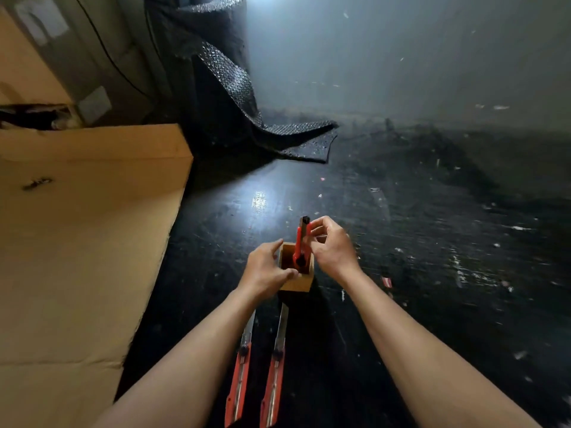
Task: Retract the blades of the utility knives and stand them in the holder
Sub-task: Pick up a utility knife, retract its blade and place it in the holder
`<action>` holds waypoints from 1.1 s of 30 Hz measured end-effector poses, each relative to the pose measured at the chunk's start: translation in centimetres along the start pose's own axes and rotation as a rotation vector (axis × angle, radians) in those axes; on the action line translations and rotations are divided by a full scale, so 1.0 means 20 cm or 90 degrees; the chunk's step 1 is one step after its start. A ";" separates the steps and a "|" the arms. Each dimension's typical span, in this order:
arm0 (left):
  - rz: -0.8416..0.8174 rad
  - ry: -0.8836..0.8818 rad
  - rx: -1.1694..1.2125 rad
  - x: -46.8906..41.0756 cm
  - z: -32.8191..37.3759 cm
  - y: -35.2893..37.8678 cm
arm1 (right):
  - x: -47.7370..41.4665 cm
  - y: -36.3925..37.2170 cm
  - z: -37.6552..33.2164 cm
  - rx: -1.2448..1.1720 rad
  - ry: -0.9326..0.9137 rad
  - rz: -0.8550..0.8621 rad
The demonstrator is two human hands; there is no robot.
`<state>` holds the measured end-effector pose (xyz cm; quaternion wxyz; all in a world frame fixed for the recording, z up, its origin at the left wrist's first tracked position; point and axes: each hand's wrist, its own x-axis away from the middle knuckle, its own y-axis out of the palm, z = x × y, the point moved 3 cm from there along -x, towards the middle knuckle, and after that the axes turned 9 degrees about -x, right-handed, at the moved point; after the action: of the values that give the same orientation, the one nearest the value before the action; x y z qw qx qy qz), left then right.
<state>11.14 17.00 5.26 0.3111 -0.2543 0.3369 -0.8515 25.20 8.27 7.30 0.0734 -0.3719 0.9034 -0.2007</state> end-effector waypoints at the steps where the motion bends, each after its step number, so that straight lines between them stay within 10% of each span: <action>1: 0.000 0.010 -0.002 0.01 -0.01 0.02 | 0.01 0.01 0.02 0.016 0.009 -0.006; 33: -0.013 -0.026 -0.049 0.43 -0.24 0.14 | 0.60 0.08 0.12 0.170 0.110 0.001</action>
<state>3.14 11.32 2.13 0.2992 -0.2866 0.3605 -0.8357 16.39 0.13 4.69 0.0442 -0.3391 0.8720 -0.3503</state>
